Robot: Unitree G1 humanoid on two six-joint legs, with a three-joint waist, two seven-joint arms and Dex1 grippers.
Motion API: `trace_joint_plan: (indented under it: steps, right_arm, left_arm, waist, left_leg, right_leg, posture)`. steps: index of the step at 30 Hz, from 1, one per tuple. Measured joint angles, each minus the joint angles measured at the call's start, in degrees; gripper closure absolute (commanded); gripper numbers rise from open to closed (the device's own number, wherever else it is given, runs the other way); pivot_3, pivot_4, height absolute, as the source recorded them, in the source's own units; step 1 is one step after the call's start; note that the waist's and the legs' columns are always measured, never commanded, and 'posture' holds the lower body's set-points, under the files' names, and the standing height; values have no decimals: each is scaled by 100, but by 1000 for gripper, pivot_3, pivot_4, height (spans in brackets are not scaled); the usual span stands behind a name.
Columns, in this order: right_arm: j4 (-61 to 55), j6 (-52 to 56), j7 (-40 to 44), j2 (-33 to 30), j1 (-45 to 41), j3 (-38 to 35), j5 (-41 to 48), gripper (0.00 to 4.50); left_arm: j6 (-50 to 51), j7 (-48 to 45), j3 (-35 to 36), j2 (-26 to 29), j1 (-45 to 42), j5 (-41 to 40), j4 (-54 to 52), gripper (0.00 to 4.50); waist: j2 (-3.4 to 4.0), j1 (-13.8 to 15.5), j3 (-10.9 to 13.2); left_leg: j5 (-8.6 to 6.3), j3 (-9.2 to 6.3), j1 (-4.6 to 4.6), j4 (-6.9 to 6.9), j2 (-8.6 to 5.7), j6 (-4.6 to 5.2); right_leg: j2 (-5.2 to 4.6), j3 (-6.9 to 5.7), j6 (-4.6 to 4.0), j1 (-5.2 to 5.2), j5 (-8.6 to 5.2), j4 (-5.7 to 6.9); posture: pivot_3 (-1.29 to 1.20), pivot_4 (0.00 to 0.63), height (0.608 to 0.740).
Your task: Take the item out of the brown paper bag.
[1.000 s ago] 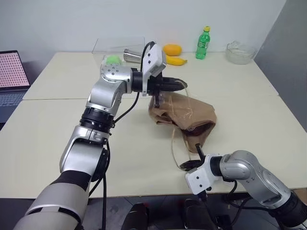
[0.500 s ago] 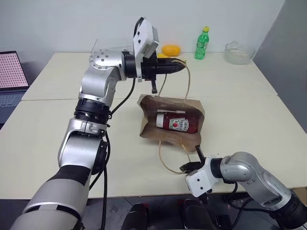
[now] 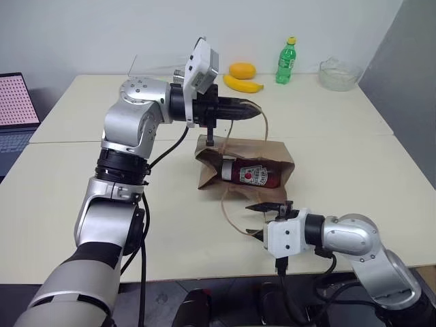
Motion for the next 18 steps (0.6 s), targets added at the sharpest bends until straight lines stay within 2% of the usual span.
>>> trace_joint_plan:
  steps: [6,12,15,18]
  right_arm:
    - [-1070,1914,393,-281,430,-1171,1694,1808]
    - [-1162,3135,464,-705,373,-2297,3153,1808]
    - [-1152,3542,-150,-483,-673,-2075,3338,1808]
    - [-1067,3634,-832,-443,-1489,-1195,3028,1808]
  left_arm:
    - [126,-11,-11,-72,100,-46,-47,4500]
    - [143,-19,-19,-126,109,-65,-136,4500]
    - [137,25,-19,-200,115,-71,-136,4500]
    - [118,72,-27,-305,115,-72,-113,4500]
  waist:
    - [0,26,0]
    - [-1,18,1]
    - [2,-27,2]
    - [2,-12,2]
  left_leg:
    - [-1,1,-1,2,0,1]
    - [-1,5,0,0,3,2]
    - [-1,12,4,0,5,2]
    - [-1,4,-2,-4,4,2]
  right_leg:
    - [0,0,-1,1,1,-2]
    - [0,1,0,1,0,-2]
    - [0,5,0,-2,0,0]
    - [0,-2,2,-5,-1,-3]
  posture:
    - [0,150,740]
    - [0,150,740]
    - [0,150,740]
    - [0,150,740]
